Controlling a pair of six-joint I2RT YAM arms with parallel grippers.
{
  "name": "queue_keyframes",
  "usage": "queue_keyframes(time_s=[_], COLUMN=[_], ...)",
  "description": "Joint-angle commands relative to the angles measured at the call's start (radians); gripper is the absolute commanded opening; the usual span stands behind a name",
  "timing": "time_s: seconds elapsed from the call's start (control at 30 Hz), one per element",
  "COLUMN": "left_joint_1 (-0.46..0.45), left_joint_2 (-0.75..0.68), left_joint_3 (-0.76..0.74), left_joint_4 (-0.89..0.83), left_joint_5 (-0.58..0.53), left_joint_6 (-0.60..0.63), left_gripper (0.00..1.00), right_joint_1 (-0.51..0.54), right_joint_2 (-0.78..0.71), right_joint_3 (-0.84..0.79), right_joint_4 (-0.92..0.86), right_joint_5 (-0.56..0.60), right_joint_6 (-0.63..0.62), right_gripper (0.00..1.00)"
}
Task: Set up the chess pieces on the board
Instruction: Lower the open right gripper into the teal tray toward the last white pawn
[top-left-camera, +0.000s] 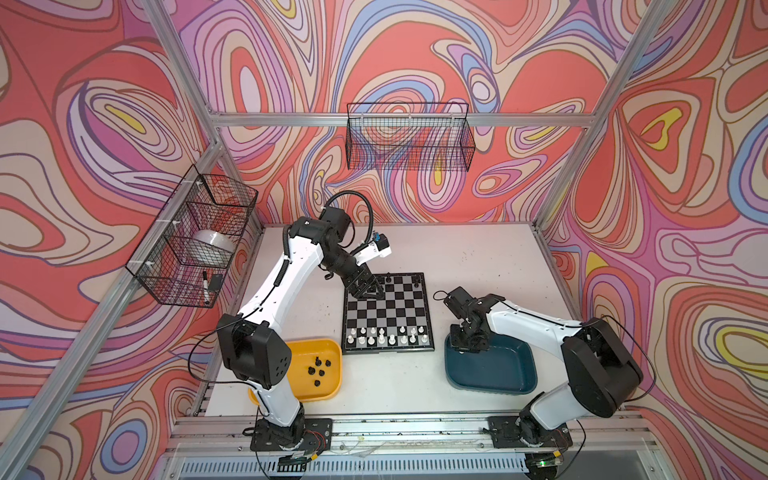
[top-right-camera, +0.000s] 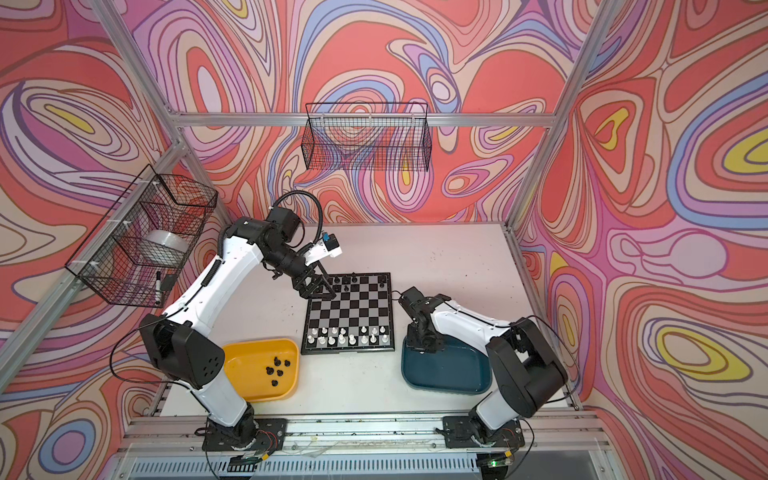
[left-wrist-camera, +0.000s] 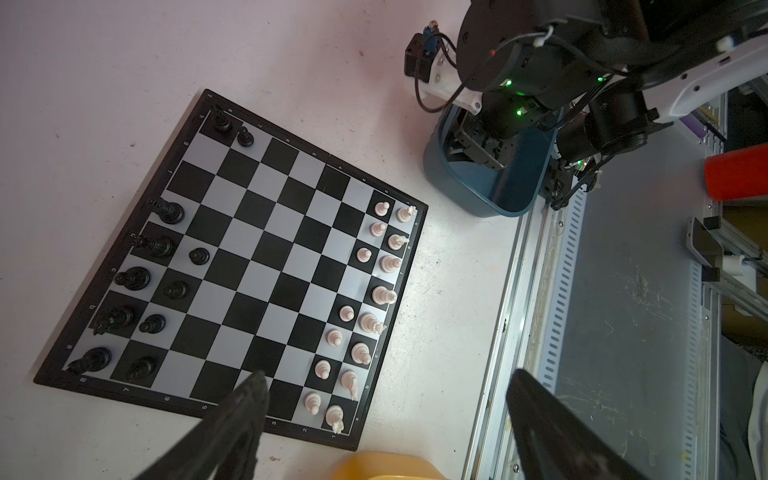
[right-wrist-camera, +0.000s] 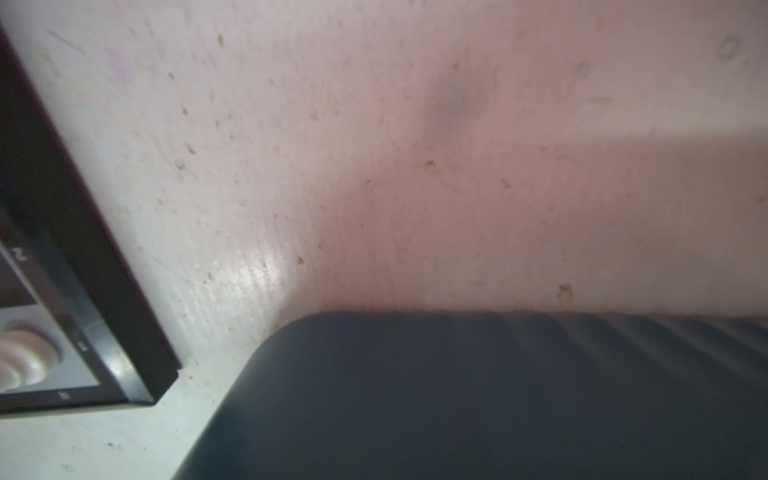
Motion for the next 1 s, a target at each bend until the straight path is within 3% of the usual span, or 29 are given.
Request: queue_keyframes(time_s=[0.0, 0.97], left_joint_1=[-0.006, -0.006], left_joint_2=[0.009, -0.014], left_joint_3=[-0.002, -0.013], left_joint_4=[-0.025, -0.015], left_joint_5=[0.003, -0.004], left_joint_6=[0.005, -0.001], left_gripper=[0.91, 0.91], right_joint_1=[-0.004, -0.004], right_joint_2=[0.007, 0.011], right_joint_3=[0.003, 0.021], right_joint_4=[0.004, -0.011], right_joint_5=[0.015, 0.033], right_joint_6=[-0.011, -0.026], right_gripper=[0.19, 0.11])
